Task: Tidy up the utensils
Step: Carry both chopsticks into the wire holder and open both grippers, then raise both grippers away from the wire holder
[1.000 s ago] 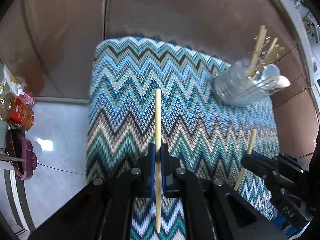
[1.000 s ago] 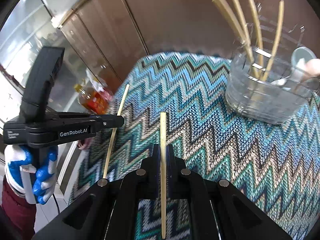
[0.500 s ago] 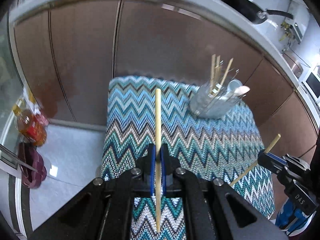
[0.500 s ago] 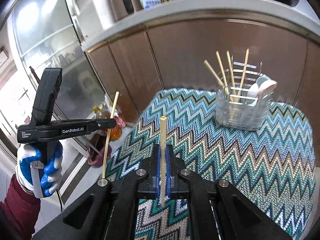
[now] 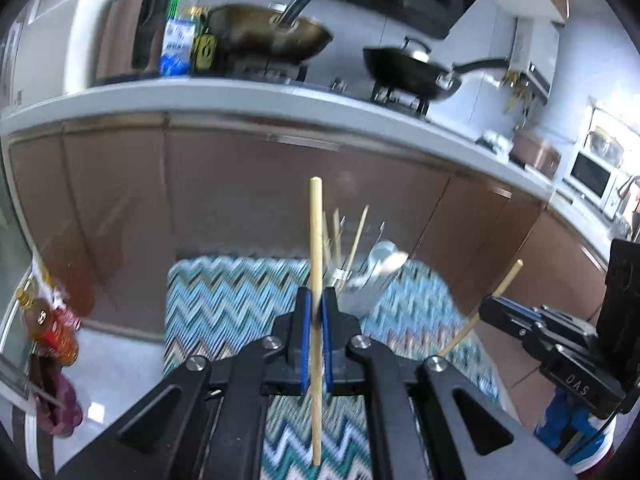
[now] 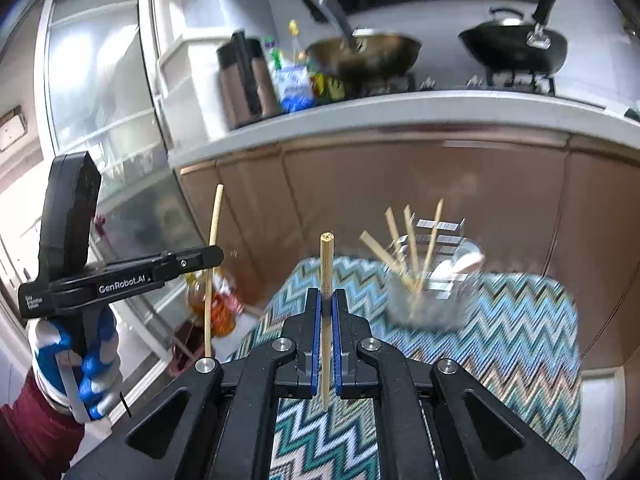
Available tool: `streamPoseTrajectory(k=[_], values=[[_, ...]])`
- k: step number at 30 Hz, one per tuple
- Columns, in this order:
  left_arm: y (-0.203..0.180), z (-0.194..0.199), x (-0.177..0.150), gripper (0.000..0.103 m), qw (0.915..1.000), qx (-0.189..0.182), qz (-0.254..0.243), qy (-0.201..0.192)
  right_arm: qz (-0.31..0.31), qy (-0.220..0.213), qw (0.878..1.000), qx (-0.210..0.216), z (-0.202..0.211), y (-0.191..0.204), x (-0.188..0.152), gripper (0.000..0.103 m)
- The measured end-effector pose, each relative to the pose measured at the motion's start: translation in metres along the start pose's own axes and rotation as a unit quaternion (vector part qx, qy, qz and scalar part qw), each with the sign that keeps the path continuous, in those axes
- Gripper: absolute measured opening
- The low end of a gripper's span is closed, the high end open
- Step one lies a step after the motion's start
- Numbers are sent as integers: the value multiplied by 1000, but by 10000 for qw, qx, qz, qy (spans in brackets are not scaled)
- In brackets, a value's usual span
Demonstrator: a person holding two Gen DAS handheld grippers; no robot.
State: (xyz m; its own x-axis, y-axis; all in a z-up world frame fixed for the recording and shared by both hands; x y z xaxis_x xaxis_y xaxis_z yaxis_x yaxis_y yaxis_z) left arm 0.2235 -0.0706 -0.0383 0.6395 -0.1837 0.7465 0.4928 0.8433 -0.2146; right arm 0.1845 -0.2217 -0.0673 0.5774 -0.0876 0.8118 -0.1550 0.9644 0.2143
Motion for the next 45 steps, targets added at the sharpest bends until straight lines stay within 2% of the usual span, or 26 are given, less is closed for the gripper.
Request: streamPoseTrajectory(k=[8,13,16,21,24,30,35,39,43,45], values=[[-32,-22,58,5,9958,-265,187,-857,-5,-717,9974,-96,3,-35,53,5],[-36,-52,88,5,9895,-133,384,-1386,139,-957,9948,-310,-18,-52,79,5],[-37,-81,102,5,9850,100,484,-1651,189,-956,9942,-458,-39,-63,86,5],[-36,-129,108,5,9819,345,532,-1783,181,-825,9952,-485,-78,-83,90,5],[-35,-155,105,5,9828,412,540,-1720,233,-751,9954,-550,-95,-88,87,5],[-31,-188,94,5,9808,613,525,-1777,266,-555,9958,-673,-122,-95,76,5],[-19,-191,87,6,9801,643,654,-1758,280,-447,9962,-698,-132,-96,68,6],[-14,-174,89,8,9784,633,700,-1840,208,-492,9954,-795,-127,-98,67,20],[-15,-145,90,9,9765,595,680,-1958,140,-623,9945,-830,-112,-94,68,23],[-15,-130,89,20,9753,614,673,-2011,142,-690,9938,-863,-101,-89,69,26]])
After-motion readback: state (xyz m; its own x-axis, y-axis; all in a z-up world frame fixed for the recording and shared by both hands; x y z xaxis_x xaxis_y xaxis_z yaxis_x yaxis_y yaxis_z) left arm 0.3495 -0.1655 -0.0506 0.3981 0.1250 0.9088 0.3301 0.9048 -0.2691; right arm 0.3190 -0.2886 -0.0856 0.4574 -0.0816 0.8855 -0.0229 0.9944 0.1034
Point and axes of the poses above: each gripper's, at about its wrist camera, not at the fingertips, and z roughly against the way its jaws point, y to its left, x to its top, the point moved 3 cm from there along -z, roughly the way its jaws point, and after that the axes turned 7 degrees about y, right-handed, at the moved point
